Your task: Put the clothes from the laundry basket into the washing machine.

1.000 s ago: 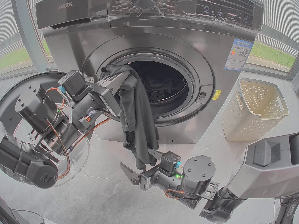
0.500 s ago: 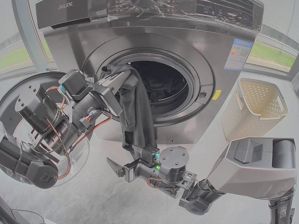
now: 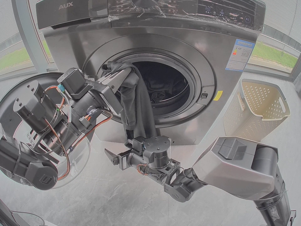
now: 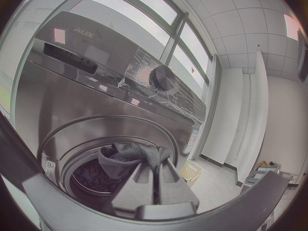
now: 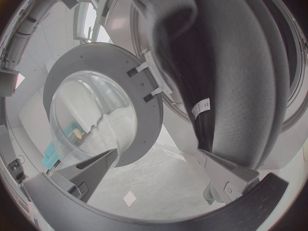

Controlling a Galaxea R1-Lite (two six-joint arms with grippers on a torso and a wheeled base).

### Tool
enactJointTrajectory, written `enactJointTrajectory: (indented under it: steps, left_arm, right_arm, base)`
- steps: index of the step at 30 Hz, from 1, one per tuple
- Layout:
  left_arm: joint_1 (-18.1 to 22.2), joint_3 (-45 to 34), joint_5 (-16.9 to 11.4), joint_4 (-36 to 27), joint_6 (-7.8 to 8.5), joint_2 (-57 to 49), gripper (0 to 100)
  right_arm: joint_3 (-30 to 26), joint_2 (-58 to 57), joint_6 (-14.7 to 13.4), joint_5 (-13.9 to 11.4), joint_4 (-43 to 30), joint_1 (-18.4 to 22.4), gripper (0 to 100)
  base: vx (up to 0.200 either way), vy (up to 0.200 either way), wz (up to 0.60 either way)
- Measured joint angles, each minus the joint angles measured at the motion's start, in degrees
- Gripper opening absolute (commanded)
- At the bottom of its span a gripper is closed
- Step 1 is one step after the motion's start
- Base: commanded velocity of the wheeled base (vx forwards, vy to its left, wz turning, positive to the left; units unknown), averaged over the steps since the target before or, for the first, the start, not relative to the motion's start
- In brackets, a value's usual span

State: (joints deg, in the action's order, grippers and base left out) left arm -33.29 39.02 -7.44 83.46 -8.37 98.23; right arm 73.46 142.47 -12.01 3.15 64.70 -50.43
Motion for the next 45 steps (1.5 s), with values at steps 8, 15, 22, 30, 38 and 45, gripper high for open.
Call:
enactJointTrajectory:
  steps: [8, 15, 22, 30, 38, 45]
  left_arm:
    - [0.0, 0.6, 0.1, 0.0, 0.0, -0.2, 0]
    - [0.1, 0.7, 0.1, 0.0, 0.0, -0.3, 0]
    - [0.0, 0.7, 0.1, 0.0, 0.0, -0.3, 0]
    - [0.0, 0.6, 0.1, 0.0, -0.02, -0.3, 0]
    - [0.1, 0.6, 0.1, 0.0, -0.05, -0.3, 0]
    - [0.2, 0.7, 0.1, 0.0, -0.05, -0.3, 0]
  right_arm:
    - [5.5, 4.7, 0.5, 0.0, -2.4, 3.9, 100]
    - [8.5, 7.4, 0.5, 0.1, -3.7, 5.3, 100]
    - [10.9, 9.0, 0.5, 0.0, -4.2, 5.3, 100]
    - [14.5, 10.0, -0.8, -0.2, -7.0, 4.0, 100]
    - [19.5, 10.4, -2.6, -0.2, -12.0, 2.6, 100]
    - [25.3, 12.2, -3.0, 0.2, -15.2, 2.0, 100]
  base:
    - [0.0, 0.0, 0.0]
    - [0.0, 0.0, 0.0]
    - [0.0, 0.0, 0.0]
    - [0.0, 0.0, 0.0]
    - [0.0, 0.0, 0.0]
    - [0.0, 0.0, 0.0]
